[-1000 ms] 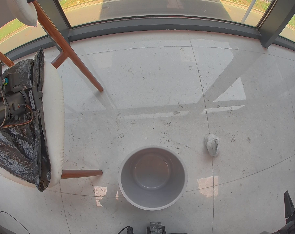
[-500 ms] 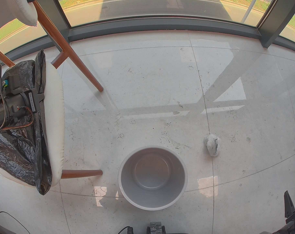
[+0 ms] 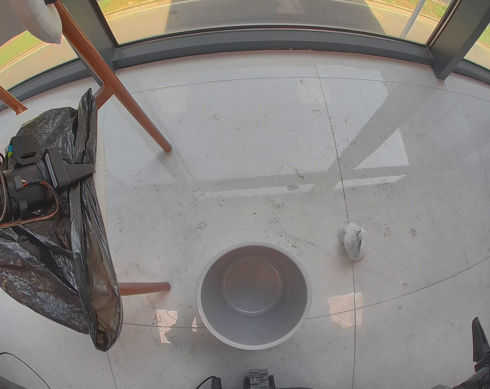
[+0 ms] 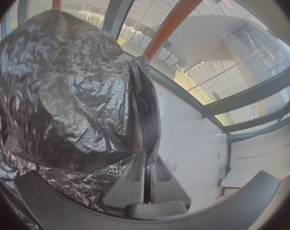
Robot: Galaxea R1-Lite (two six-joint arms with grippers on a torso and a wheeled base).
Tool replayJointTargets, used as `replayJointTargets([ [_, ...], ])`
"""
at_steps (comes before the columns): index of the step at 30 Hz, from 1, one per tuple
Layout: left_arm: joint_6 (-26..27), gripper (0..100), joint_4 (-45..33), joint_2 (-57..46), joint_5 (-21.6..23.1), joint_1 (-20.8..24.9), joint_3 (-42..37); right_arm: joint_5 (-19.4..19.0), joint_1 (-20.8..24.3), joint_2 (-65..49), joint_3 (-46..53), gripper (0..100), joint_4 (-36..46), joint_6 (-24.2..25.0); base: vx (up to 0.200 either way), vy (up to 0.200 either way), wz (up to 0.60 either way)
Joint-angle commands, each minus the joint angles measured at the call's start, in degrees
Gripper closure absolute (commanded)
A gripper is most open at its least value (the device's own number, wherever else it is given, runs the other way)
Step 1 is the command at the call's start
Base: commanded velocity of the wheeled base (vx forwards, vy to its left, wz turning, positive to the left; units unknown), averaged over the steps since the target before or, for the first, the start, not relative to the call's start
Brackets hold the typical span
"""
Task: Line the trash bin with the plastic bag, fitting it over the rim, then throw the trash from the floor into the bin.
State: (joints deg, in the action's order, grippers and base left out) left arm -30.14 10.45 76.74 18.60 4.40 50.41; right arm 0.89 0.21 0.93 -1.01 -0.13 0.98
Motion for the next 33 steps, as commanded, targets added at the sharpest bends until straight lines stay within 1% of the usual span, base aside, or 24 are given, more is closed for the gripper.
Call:
replayJointTargets([
  [1,-5.2,100,0.0,-2.5,5.5,0.1,-1.1,0.0,0.1,-0.8,1.0,0,0.0,0.0,0.0,0.0,0.0],
  [3,-6.8,100,-0.1,-4.1,8.0,0.5,-1.3,0.0,0.1,-0.8,1.0,0,0.0,0.0,0.0,0.0,0.0],
  [4,-6.8,100,-0.1,-4.1,8.0,0.5,-1.3,0.0,0.1,-0.8,1.0,0,0.0,0.0,0.0,0.0,0.0],
  [5,-9.4,100,-0.1,-6.1,11.5,1.2,-1.9,0.0,0.0,-0.8,1.0,0,0.0,0.0,0.0,0.0,0.0],
  [9,-12.6,100,-0.1,-10.6,18.8,2.8,-4.1,0.0,0.0,-0.8,1.0,0,0.0,0.0,0.0,0.0,0.0],
  [11,-13.0,100,-0.2,-11.8,20.4,3.2,-4.8,0.0,0.1,-0.8,1.0,0,0.0,0.0,0.0,0.0,0.0],
  [12,-13.0,100,-0.2,-11.8,20.4,3.2,-4.8,0.0,0.1,-0.8,1.0,0,0.0,0.0,0.0,0.0,0.0],
  [13,-13.5,100,-0.2,-13.1,21.7,3.5,-5.8,0.0,0.0,-0.8,1.0,0,0.0,0.0,0.0,0.0,0.0],
  [15,-14.0,100,-0.1,-13.5,22.2,3.6,-6.2,0.0,0.0,-0.8,1.0,0,0.0,0.0,0.0,0.0,0.0],
  [19,-17.5,100,0.0,-15.9,27.8,4.1,-6.7,0.0,0.0,-0.8,1.0,0,0.0,0.0,0.0,0.0,0.0],
  [21,-19.8,100,-0.1,-16.6,29.9,4.2,-6.7,0.0,0.0,-0.8,1.0,0,0.0,-0.1,0.0,0.0,0.0],
  [22,-19.8,100,-0.1,-16.6,29.9,4.2,-6.7,0.0,0.0,-0.8,1.0,0,0.0,-0.1,0.0,0.0,0.0],
  [23,-22.4,100,0.0,-17.6,31.2,4.3,-6.9,0.0,0.0,-0.8,1.0,0,0.0,-0.1,0.0,0.0,0.0],
  [25,-24.7,100,0.0,-18.9,33.6,4.5,-6.9,0.0,0.0,-0.8,1.0,0,0.0,-0.1,0.0,0.0,0.0],
  [27,-26.6,100,0.1,-19.8,36.5,4.7,-6.9,0.0,0.0,-0.8,1.0,0,0.0,-0.1,0.0,0.0,0.0],
  [28,-27.9,100,0.3,-20.5,39.6,4.7,-6.9,0.0,0.0,-0.8,1.0,0,0.0,-0.1,0.0,0.0,0.0],
  [30,-29.1,100,0.5,-21.5,43.4,4.7,-6.8,0.0,0.0,-0.8,1.0,0,0.0,-0.1,0.0,0.0,0.0],
  [33,-30.8,100,0.7,-21.9,47.5,4.6,-6.5,0.0,0.1,-0.8,1.0,0,0.0,-0.1,0.0,0.0,0.0],
])
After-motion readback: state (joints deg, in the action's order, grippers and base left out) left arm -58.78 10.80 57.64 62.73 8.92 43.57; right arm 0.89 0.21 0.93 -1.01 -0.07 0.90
